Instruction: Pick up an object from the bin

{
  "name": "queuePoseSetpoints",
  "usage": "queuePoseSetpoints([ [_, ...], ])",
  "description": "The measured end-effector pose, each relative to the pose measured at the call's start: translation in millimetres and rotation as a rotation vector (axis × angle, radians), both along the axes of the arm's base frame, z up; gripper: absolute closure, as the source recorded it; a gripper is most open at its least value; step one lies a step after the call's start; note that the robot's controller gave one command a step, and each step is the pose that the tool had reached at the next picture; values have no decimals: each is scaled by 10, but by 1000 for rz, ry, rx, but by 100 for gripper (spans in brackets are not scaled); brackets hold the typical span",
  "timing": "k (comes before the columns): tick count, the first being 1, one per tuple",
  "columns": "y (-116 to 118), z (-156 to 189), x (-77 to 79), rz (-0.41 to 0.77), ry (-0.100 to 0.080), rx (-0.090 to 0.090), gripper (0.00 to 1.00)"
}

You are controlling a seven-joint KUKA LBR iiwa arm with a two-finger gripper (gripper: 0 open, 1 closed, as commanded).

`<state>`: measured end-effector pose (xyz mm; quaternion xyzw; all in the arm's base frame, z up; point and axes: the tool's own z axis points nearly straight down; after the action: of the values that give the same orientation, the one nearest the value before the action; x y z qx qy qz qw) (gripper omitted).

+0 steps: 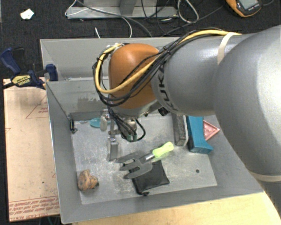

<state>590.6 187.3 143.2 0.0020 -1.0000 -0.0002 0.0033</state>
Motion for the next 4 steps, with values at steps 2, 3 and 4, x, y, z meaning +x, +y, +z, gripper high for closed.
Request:
queuePoseSetpoints([
  [2, -245, -331, -41, 102, -15, 5, 0],
  [3, -490, -556, -515, 21, -6, 2, 0],
  [4, -787, -691, -693, 96, -5, 2, 0],
])
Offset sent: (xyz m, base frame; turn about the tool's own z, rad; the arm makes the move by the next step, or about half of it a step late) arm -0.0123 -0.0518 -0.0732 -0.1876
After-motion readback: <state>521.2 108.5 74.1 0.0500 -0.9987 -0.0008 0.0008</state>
